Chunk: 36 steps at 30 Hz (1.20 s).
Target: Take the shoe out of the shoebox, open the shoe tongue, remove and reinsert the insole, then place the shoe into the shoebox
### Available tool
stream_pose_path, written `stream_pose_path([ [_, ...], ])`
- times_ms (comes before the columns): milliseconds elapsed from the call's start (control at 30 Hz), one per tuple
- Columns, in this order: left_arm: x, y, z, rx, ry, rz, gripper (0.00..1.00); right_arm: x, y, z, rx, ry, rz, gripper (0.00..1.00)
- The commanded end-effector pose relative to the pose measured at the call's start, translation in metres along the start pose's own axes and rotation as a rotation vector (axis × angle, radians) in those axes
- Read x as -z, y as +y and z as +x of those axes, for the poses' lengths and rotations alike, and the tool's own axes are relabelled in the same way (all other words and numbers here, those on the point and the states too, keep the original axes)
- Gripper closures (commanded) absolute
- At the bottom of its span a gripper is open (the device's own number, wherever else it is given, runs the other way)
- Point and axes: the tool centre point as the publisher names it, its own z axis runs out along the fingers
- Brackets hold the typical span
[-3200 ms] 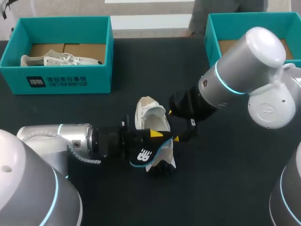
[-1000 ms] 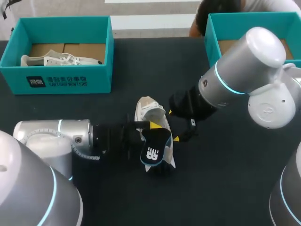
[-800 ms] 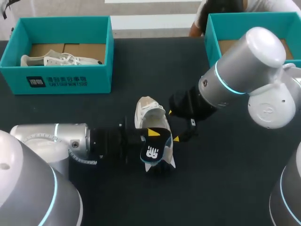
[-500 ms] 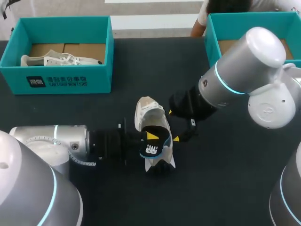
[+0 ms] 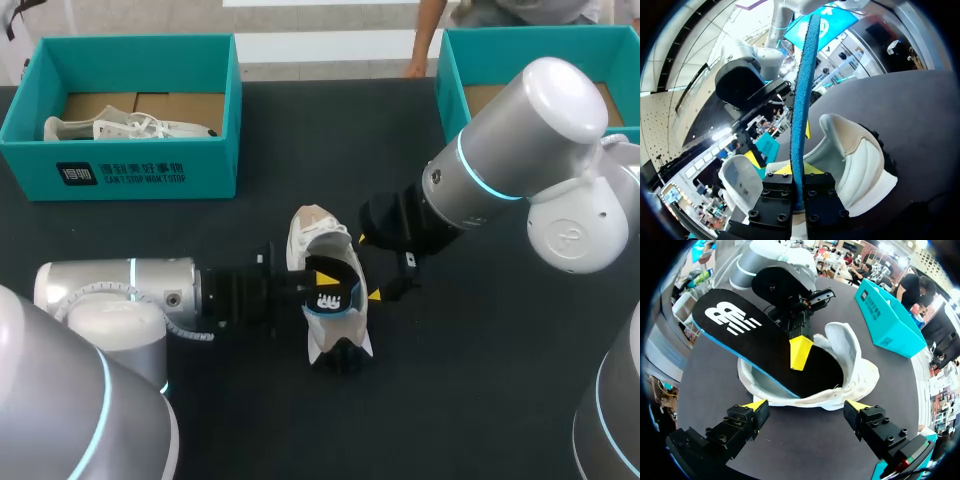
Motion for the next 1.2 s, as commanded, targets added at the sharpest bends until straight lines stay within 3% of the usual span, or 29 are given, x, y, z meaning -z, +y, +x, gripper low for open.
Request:
stream_pose_path([
  [33,0.002,-0.006,-0.001,-0.001,-0.003,0.005,0.65,-0.001,0.000,0.001,0.000,-0.002,0.002,0.00],
  [200,0.011,-0.021,-0.007,-0.021,-0.018,0.018,0.60,-0.001,0.000,0.001,0.000,-0.002,0.002,0.00],
  [600,0.023,-0.053,-0.003,-0.069,-0.014,0.029,0.62,-0.001,0.000,0.001,0.000,-0.002,0.002,0.00],
  [633,0.023,-0.054,-0.002,-0.070,-0.012,0.027,0.63,-0.001,0.000,0.001,0.000,-0.002,0.002,0.00],
  [667,0.023,-0.054,-0.001,-0.071,-0.011,0.026,0.73,-0.001,0.000,0.001,0.000,-0.002,0.002,0.00],
  [700,0.023,-0.054,0.000,-0.066,-0.010,0.026,0.77,-0.001,0.000,0.001,0.000,-0.002,0.002,0.00],
  [800,0.021,-0.054,0.005,-0.060,-0.007,0.025,1.00,-0.001,0.000,0.001,0.000,-0.002,0.002,0.00],
  [1200,0.004,-0.027,0.005,-0.051,-0.007,-0.005,1.00,-0.001,0.000,0.001,0.000,-0.002,0.002,0.00],
])
